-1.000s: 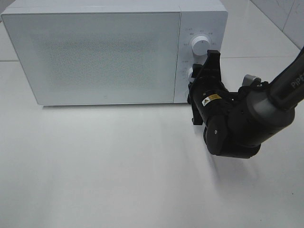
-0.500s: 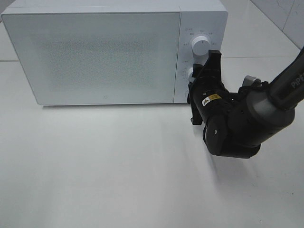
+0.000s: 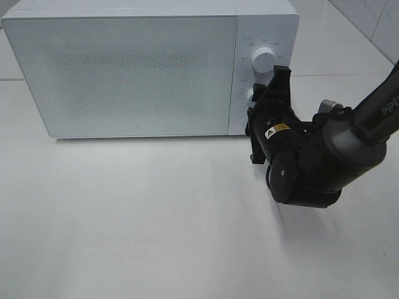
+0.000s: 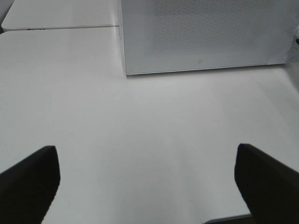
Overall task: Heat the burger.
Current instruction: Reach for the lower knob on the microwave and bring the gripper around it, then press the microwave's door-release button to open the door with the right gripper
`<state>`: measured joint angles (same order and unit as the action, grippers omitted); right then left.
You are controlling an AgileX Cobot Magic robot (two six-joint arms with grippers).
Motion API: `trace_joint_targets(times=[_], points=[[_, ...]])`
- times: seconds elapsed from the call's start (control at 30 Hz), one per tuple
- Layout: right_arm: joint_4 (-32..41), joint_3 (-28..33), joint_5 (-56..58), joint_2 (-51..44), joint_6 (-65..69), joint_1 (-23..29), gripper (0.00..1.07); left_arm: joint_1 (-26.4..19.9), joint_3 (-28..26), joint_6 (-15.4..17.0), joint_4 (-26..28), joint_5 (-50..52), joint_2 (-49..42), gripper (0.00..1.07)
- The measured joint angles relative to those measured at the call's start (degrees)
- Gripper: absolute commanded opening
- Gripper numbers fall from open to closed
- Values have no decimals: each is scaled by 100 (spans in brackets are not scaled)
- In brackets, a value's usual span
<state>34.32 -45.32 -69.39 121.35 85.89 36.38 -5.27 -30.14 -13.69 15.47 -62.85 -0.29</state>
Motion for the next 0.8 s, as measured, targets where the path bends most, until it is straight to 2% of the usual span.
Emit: trace_joint_targets(times=[0.07, 0.33, 0.6, 0.8], points=[[29, 0, 0, 0, -11, 6, 36, 0, 0, 0, 0, 0, 0, 94], [-69, -34, 6, 0, -63, 34, 53, 0, 0, 0, 0, 0, 0, 94], [-183, -17, 34, 0, -201, 80, 64, 0, 0, 0, 0, 0, 0, 94], [-178, 166, 34, -29, -372, 69, 66, 0, 0, 0, 0, 0, 0, 94]])
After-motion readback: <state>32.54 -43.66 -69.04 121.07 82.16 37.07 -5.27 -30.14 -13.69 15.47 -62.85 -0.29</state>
